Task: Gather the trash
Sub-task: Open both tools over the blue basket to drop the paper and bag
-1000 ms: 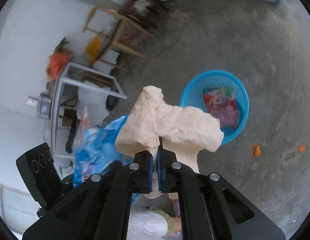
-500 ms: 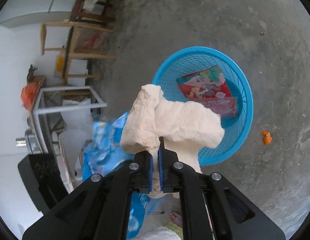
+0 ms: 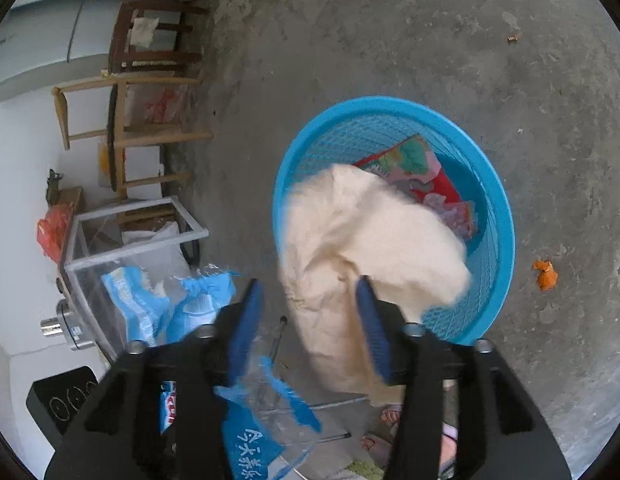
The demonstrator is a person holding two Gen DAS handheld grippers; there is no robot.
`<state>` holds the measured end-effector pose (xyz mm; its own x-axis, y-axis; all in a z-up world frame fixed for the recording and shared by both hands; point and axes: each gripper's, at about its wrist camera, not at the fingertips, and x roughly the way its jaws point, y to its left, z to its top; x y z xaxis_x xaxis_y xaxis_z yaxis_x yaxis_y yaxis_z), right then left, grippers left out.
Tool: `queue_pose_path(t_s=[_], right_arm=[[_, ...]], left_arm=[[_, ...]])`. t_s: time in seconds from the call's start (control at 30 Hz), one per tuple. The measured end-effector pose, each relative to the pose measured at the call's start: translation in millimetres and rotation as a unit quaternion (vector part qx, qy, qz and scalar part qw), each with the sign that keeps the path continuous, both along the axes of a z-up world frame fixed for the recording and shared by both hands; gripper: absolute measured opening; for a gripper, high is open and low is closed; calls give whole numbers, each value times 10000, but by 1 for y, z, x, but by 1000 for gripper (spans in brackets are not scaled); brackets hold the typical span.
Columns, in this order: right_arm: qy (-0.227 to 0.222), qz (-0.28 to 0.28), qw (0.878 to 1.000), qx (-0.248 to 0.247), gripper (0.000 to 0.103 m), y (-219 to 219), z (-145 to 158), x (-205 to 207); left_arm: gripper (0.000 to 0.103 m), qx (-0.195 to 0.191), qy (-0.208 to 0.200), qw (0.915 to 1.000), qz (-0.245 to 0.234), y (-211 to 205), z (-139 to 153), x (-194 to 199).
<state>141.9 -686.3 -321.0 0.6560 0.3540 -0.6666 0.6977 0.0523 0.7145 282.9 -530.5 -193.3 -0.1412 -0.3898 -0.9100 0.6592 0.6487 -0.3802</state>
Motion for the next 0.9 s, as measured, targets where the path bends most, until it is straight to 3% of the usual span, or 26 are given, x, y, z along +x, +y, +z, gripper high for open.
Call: queue_pose_path(t_s=[0.17,0.53,0.7,0.9], right_arm=[[-177,-253,9995,5,60,-8,2,-15],[-352,-726,9964,-250,60,-23,12,-58],[-497,-403,9958,-654,60,-13,33,-64],[-453,954,9880,-1125,47,24,55,-36]], left_arm=[[76,-139,140,9998,41,3,5,-1],[82,-361,155,9989,267,5,26,5],[82,-734,-113,9966,368,27,80,2],[83,-1418,-765,9868,146,82,183,-16]])
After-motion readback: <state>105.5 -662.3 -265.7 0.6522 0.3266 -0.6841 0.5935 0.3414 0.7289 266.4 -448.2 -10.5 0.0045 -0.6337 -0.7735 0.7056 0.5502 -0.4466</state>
